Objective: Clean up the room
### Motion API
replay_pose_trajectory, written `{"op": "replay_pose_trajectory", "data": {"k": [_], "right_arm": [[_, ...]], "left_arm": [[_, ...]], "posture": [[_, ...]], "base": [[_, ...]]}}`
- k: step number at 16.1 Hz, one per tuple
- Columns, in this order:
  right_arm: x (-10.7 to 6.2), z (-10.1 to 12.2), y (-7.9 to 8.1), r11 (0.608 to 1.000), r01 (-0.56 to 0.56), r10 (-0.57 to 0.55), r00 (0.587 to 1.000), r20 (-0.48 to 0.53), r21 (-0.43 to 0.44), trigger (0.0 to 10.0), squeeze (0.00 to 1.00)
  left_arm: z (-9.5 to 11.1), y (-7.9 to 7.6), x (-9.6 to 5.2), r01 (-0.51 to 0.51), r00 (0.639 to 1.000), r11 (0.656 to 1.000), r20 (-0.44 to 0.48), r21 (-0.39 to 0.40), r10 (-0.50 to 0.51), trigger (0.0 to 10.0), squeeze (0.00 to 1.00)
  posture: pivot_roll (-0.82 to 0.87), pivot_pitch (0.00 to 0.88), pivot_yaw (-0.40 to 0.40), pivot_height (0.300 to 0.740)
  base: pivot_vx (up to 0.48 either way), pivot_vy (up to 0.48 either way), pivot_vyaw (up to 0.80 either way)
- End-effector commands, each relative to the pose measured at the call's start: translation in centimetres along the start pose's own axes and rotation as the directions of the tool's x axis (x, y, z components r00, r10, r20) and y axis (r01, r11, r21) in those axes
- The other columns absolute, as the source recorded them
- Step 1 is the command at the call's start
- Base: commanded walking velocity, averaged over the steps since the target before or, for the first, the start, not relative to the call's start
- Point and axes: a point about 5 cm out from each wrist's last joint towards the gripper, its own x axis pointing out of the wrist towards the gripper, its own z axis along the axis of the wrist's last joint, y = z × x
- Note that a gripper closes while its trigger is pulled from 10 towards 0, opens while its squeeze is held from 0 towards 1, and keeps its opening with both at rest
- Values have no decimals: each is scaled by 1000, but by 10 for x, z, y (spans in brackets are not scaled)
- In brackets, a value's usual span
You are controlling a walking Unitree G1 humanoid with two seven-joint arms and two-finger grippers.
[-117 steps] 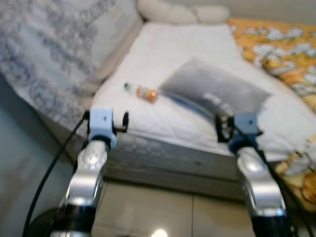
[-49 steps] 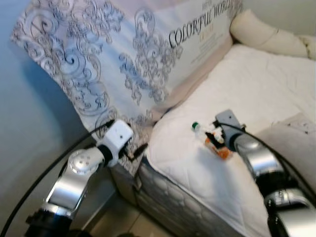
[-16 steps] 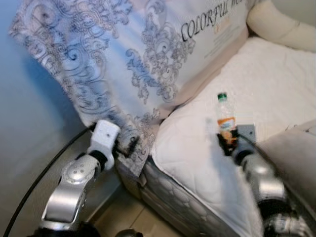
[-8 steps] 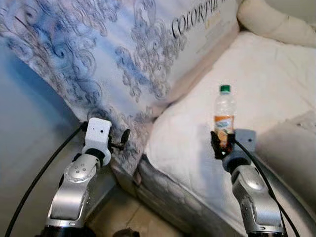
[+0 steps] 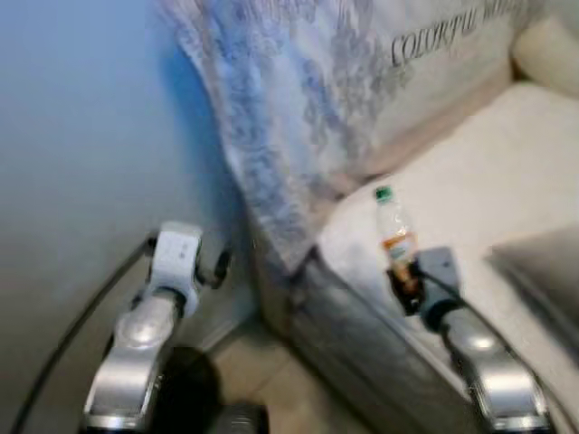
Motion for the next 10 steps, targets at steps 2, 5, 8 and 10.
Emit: {"op": "replay_pose_trajectory", "data": {"k": [2, 5, 8, 10], "right_arm": [[-1, 11, 7, 999, -49, 49, 998, 28, 4, 10000, 0], [1, 13, 8, 999, -8, 7, 999, 46, 32, 10000, 0], [5, 11, 3, 993, 81, -85, 995, 50, 91, 10000, 0], [7, 11, 0, 985, 109, -117, 992, 53, 137, 10000, 0]], "left_arm": [[16, -4, 5, 16, 998, 999, 53, 37, -18, 10000, 0], [16, -5, 7, 16, 998, 998, 58, 60, -20, 10000, 0], [17, -4, 10, 6, 998, 998, 63, 69, -11, 10000, 0], [21, -3, 13, 1, 997, 994, 72, 106, -9, 10000, 0]], "posture": [[-56, 0, 26, 740], [-53, 0, 25, 740], [-35, 0, 13, 740], [-31, 0, 11, 740]], "base": [[0, 0, 800], [0, 0, 800], [0, 0, 800], [0, 0, 800]]}}
